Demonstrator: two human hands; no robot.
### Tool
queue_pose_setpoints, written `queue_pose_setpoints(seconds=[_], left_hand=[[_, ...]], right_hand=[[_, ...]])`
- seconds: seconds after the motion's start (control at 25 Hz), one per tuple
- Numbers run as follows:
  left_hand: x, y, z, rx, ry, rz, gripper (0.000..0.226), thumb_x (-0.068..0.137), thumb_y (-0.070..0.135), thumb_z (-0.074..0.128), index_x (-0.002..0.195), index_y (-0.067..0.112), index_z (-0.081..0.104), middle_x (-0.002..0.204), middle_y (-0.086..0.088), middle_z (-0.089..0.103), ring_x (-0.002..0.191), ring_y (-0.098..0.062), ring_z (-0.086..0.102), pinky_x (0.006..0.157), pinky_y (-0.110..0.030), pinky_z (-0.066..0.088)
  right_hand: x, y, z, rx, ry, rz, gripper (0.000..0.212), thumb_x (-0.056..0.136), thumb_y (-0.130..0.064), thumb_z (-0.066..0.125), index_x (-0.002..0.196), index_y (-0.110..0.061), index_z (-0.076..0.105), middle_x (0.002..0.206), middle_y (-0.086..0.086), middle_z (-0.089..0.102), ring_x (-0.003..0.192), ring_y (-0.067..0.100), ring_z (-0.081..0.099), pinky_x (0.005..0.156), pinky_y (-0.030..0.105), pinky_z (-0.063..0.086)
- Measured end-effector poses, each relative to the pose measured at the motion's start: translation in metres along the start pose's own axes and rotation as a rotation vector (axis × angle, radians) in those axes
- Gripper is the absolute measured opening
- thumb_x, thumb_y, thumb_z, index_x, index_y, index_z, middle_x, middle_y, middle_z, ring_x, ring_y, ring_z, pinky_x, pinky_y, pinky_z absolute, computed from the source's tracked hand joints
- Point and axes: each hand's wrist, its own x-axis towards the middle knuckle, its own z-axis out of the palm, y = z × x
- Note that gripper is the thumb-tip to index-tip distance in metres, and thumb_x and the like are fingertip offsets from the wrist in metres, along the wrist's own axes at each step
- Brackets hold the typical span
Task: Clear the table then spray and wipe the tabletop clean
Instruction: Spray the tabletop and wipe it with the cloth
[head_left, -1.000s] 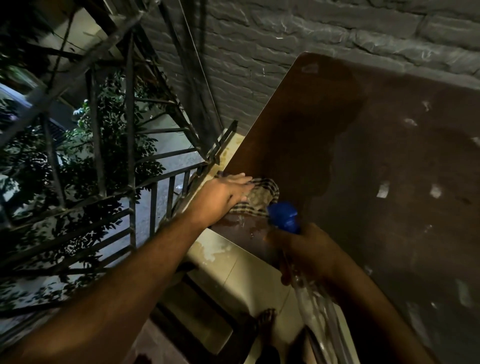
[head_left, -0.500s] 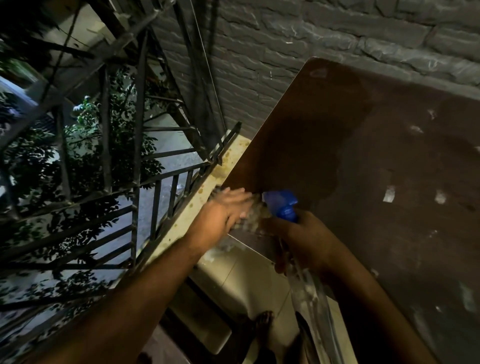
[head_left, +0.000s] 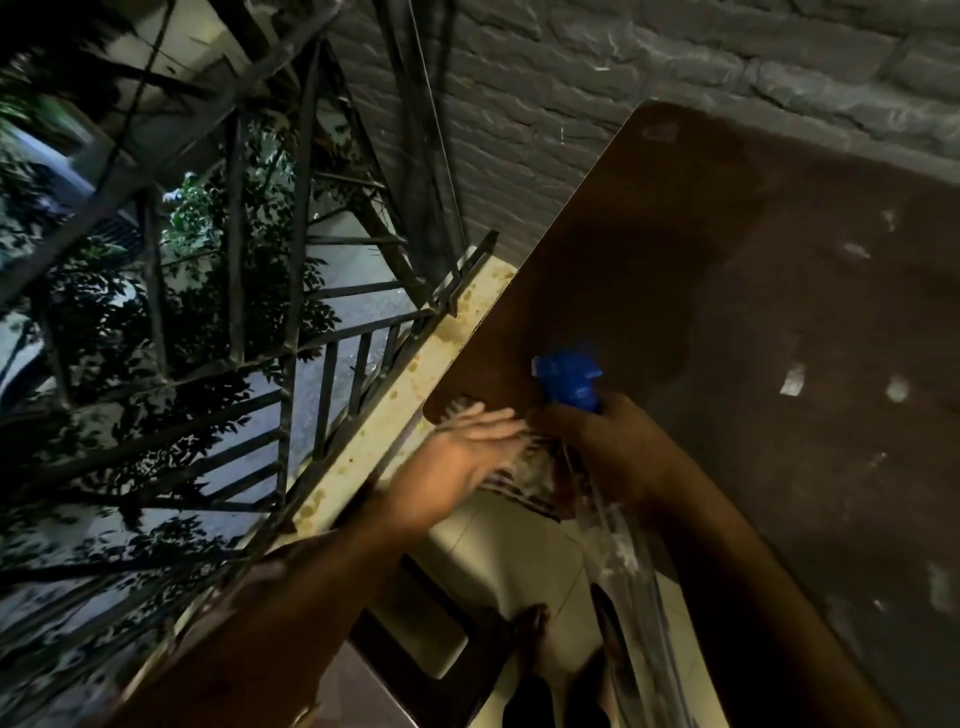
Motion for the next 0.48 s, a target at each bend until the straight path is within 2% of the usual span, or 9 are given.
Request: queue_pose_setpoints(seconds=[0.08,0.2,0.24,0.32,0.36,0.4,0.44,0.48], left_hand=[[0.020,-0.025,-0.015,0.008,0.034,-0.112,0.038,0.082,0.000,0.065,0.118,0.012,0.066,0.132,-0.006,0.059,0.127,-0.022,0.051,0.115,-0.030,0.022],[0.061,-0.031,-0.016,0.004,0.119,-0.310,0.033,0.090,0.005,0.058,0.122,0.012,0.063,0.137,-0.006,0.054,0.133,-0.022,0.045,0.115,-0.029,0.015],[0.064,-0.015,-0.004,0.033,0.083,-0.285,0.032,0.090,0.006,0.058,0.121,0.012,0.064,0.137,-0.006,0.055,0.133,-0.022,0.045,0.115,-0.031,0.013],[0.047,0.018,0.020,0.077,-0.067,-0.048,0.031,0.088,0.008,0.060,0.118,0.013,0.067,0.135,-0.007,0.057,0.131,-0.024,0.047,0.115,-0.040,0.015],[0.032,0.022,0.025,0.052,-0.103,0.072,0.029,0.086,0.010,0.063,0.114,0.013,0.069,0.131,-0.007,0.060,0.129,-0.025,0.050,0.113,-0.046,0.019],[0.025,0.013,0.022,0.024,-0.099,0.119,0.028,0.086,0.012,0.063,0.113,0.014,0.070,0.130,-0.007,0.061,0.128,-0.026,0.050,0.112,-0.049,0.020],[0.027,-0.001,0.015,0.023,-0.052,0.097,0.028,0.087,0.013,0.062,0.114,0.014,0.069,0.130,-0.007,0.060,0.129,-0.027,0.049,0.113,-0.049,0.020],[0.037,-0.018,0.005,0.020,-0.008,0.003,0.029,0.089,0.013,0.060,0.117,0.013,0.067,0.133,-0.008,0.058,0.131,-0.028,0.046,0.114,-0.046,0.018]], right_hand=[[0.002,0.002,-0.004,0.015,0.021,0.010,0.015,0.082,-0.023,0.070,0.072,-0.014,0.064,0.048,0.003,0.061,0.041,0.019,0.058,0.043,0.027,0.047],[0.006,0.002,-0.015,-0.032,0.070,-0.014,0.017,0.082,-0.030,0.070,0.072,-0.017,0.066,0.058,0.005,0.063,0.056,0.024,0.061,0.060,0.040,0.051],[0.005,0.000,-0.019,-0.017,0.065,-0.020,0.015,0.083,-0.030,0.069,0.076,-0.017,0.066,0.057,0.003,0.063,0.055,0.022,0.061,0.060,0.039,0.051],[0.003,-0.002,-0.029,0.037,0.079,-0.020,0.018,0.081,-0.031,0.069,0.080,-0.013,0.063,0.055,0.001,0.061,0.048,0.018,0.059,0.051,0.031,0.050],[0.001,-0.001,-0.035,0.051,0.103,-0.016,0.020,0.078,-0.032,0.070,0.080,-0.013,0.062,0.053,0.001,0.059,0.047,0.018,0.057,0.049,0.030,0.048],[0.000,0.001,-0.040,0.056,0.122,-0.012,0.022,0.075,-0.033,0.071,0.078,-0.014,0.061,0.052,0.000,0.058,0.047,0.019,0.056,0.049,0.030,0.047],[-0.001,0.003,-0.044,0.064,0.122,-0.009,0.022,0.074,-0.033,0.071,0.078,-0.014,0.060,0.051,0.000,0.058,0.046,0.019,0.056,0.049,0.031,0.047],[-0.002,0.004,-0.046,0.077,0.111,-0.004,0.022,0.076,-0.032,0.070,0.079,-0.013,0.059,0.051,0.002,0.058,0.045,0.020,0.057,0.049,0.031,0.048]])
